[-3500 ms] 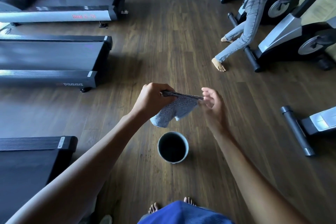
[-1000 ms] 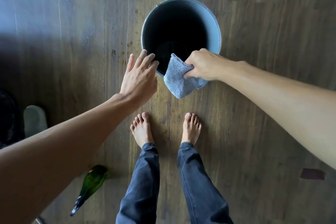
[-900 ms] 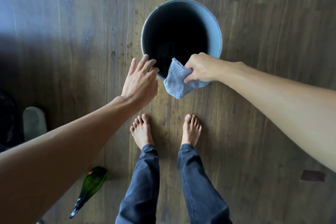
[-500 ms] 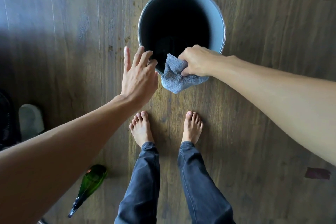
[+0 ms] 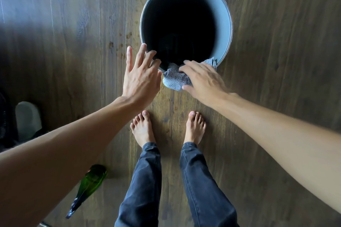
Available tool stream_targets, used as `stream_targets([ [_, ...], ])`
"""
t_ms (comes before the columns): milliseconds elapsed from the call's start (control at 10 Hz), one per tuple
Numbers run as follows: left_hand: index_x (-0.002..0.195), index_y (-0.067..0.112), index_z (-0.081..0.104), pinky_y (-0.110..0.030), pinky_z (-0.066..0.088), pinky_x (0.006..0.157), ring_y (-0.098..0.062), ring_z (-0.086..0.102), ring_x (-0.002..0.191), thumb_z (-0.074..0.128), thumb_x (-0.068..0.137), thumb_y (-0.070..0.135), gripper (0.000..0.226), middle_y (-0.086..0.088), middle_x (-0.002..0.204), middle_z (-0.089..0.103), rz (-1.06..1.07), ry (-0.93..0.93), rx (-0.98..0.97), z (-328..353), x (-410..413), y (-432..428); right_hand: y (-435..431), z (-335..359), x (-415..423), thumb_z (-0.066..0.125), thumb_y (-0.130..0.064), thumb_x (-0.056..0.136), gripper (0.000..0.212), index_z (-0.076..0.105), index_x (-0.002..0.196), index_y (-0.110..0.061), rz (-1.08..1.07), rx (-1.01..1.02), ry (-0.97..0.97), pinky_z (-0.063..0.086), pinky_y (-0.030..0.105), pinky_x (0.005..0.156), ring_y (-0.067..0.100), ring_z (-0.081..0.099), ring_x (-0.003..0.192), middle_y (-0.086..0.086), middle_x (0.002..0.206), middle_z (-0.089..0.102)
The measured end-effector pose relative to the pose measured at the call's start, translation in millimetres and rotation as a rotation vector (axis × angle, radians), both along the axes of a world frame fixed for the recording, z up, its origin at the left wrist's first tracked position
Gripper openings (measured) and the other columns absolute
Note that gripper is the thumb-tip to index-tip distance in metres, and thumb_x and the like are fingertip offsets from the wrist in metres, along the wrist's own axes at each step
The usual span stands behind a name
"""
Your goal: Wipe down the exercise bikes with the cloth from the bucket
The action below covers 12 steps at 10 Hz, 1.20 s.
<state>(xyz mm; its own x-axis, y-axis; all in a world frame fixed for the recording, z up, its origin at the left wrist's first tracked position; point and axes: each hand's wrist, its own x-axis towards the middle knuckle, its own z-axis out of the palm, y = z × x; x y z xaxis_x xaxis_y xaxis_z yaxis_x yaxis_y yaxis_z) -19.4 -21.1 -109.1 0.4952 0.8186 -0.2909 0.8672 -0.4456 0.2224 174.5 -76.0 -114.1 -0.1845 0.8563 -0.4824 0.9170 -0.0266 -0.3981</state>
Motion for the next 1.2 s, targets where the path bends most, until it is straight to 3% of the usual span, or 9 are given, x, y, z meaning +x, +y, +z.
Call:
stream_targets([
  [100, 0.129, 0.007, 0.059, -0.053, -0.005, 0.120, -0.033, 0.020, 0.150, 0.049, 0.101, 0.026, 0.035, -0.012, 0.146, 0.047, -0.011, -0.021, 0.012, -3.8, -3.6, -1.8, 0.2, -14.4, -7.7, 0.074, -0.012, 0.085, 0.050, 0.055, 0.131, -0.017, -0.007, 0.085, -0.061, 0.035, 0.037, 0.109, 0.023, 0.064, 0.108, 0.001, 0.112, 0.071],
  [200, 0.129, 0.006, 0.059, -0.054, -0.004, 0.120, -0.033, 0.020, 0.150, 0.049, 0.101, 0.026, 0.036, -0.013, 0.147, 0.046, -0.016, -0.028, 0.022, -6.5, -4.9, -3.0, -1.4, -20.5, -10.7, 0.075, -0.001, 0.080, 0.053, 0.062, 0.129, -0.016, -0.025, 0.140, -0.079, 0.045, 0.039, 0.099, 0.024, 0.069, 0.097, 0.001, 0.102, 0.075],
  [300, 0.131, 0.006, 0.057, -0.054, -0.003, 0.120, -0.033, 0.019, 0.150, 0.049, 0.101, 0.026, 0.037, -0.013, 0.149, 0.044, -0.048, -0.029, 0.022, -8.7, -6.1, -5.0, -4.2, -24.8, -11.9, 0.073, 0.006, 0.078, 0.052, 0.067, 0.125, -0.015, -0.058, 0.194, -0.069, 0.050, 0.041, 0.090, 0.027, 0.071, 0.093, 0.003, 0.100, 0.077],
  [500, 0.136, 0.006, 0.053, -0.054, -0.001, 0.122, -0.032, 0.017, 0.151, 0.049, 0.101, 0.022, 0.039, -0.013, 0.150, 0.043, -0.088, -0.040, 0.008, -9.6, -10.9, -4.9, -4.6, -27.6, -12.8, 0.074, 0.008, 0.076, 0.055, 0.067, 0.125, -0.017, -0.066, 0.196, -0.057, 0.050, 0.042, 0.088, 0.027, 0.070, 0.093, 0.002, 0.101, 0.076],
  [600, 0.137, 0.006, 0.052, -0.054, 0.000, 0.122, -0.032, 0.017, 0.151, 0.051, 0.100, 0.020, 0.040, -0.012, 0.150, 0.043, -0.100, -0.039, -0.002, -9.5, -12.4, -3.3, -4.3, -26.5, -12.7, 0.074, 0.006, 0.078, 0.054, 0.066, 0.126, -0.018, -0.076, 0.177, -0.056, 0.049, 0.042, 0.090, 0.027, 0.069, 0.095, 0.001, 0.103, 0.076],
  [800, 0.135, 0.006, 0.054, -0.054, 0.011, 0.122, -0.034, 0.021, 0.150, 0.056, 0.096, 0.016, 0.041, -0.013, 0.147, 0.047, -0.098, -0.024, -0.059, -1.6, -8.5, 1.3, 5.6, -12.6, -11.7, 0.068, -0.016, 0.091, 0.045, 0.058, 0.134, -0.017, -0.031, 0.012, -0.069, 0.034, 0.037, 0.108, 0.025, 0.061, 0.113, 0.002, 0.120, 0.069],
  [900, 0.130, 0.006, 0.057, -0.047, 0.029, 0.116, -0.033, 0.040, 0.139, 0.057, 0.095, 0.014, 0.037, -0.012, 0.138, 0.054, -0.078, -0.040, -0.074, 12.7, -4.7, 7.5, 7.9, 5.6, -11.2, 0.066, -0.026, 0.095, 0.049, 0.052, 0.140, -0.014, -0.144, -0.095, 0.022, 0.037, 0.041, 0.111, 0.025, 0.054, 0.125, 0.004, 0.133, 0.061],
  [1000, 0.127, 0.008, 0.059, -0.041, 0.038, 0.106, -0.030, 0.054, 0.123, 0.055, 0.095, 0.014, 0.033, -0.010, 0.128, 0.061, -0.054, -0.058, -0.095, 31.4, -1.3, 11.9, 8.2, 22.5, -9.1, 0.062, -0.020, 0.097, 0.042, 0.056, 0.137, -0.012, -0.336, -0.071, 0.137, 0.047, 0.045, 0.101, 0.026, 0.058, 0.118, 0.007, 0.128, 0.063],
  [1200, 0.128, 0.013, 0.059, -0.040, 0.042, 0.095, -0.028, 0.058, 0.114, 0.051, 0.098, 0.017, 0.031, -0.007, 0.123, 0.064, -0.026, -0.052, -0.088, 76.9, 4.9, 22.7, 1.7, 68.4, 3.5, 0.056, -0.012, 0.096, 0.032, 0.064, 0.127, -0.012, -0.596, -0.054, 0.172, 0.053, 0.039, 0.088, 0.027, 0.065, 0.102, 0.007, 0.113, 0.071],
])
